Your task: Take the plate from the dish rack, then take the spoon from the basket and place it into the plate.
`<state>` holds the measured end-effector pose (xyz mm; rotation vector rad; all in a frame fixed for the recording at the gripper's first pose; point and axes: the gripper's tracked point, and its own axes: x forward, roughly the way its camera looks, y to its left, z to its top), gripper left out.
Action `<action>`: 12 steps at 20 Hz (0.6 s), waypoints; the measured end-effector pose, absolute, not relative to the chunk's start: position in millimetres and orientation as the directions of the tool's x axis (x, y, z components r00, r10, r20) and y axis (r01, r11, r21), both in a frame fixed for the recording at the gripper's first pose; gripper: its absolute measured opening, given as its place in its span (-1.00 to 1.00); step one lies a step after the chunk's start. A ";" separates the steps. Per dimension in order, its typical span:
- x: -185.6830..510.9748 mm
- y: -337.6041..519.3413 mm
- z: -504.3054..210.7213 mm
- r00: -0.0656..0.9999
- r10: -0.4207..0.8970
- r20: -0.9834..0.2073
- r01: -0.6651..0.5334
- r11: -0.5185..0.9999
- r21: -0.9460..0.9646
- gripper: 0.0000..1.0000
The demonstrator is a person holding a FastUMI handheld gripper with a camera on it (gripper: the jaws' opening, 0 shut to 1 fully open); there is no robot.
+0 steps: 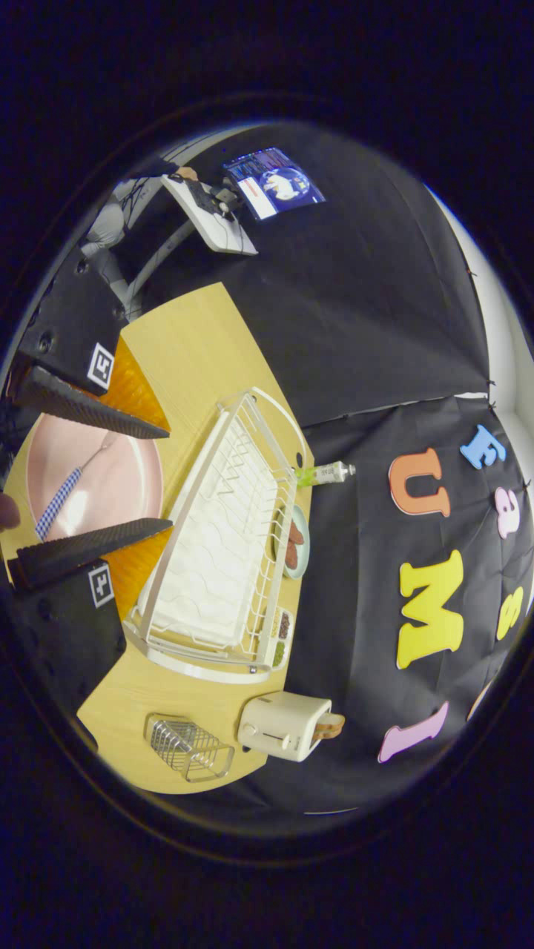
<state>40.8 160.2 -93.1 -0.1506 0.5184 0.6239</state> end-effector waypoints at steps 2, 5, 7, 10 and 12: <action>45.7 154.7 -78.3 0.752 0.480 -0.452 -0.543 0.839 -0.012 0.69; 44.6 143.7 -48.0 0.844 0.425 -0.326 -0.468 0.882 -0.060 0.87; 37.8 133.3 -28.2 0.892 0.383 -0.240 -0.412 0.907 -0.082 1.00; 27.3 114.0 -1.4 0.946 0.305 -0.109 -0.315 0.946 -0.080 1.00; 17.8 101.1 12.6 0.967 0.251 -0.040 -0.253 0.965 -0.072 1.00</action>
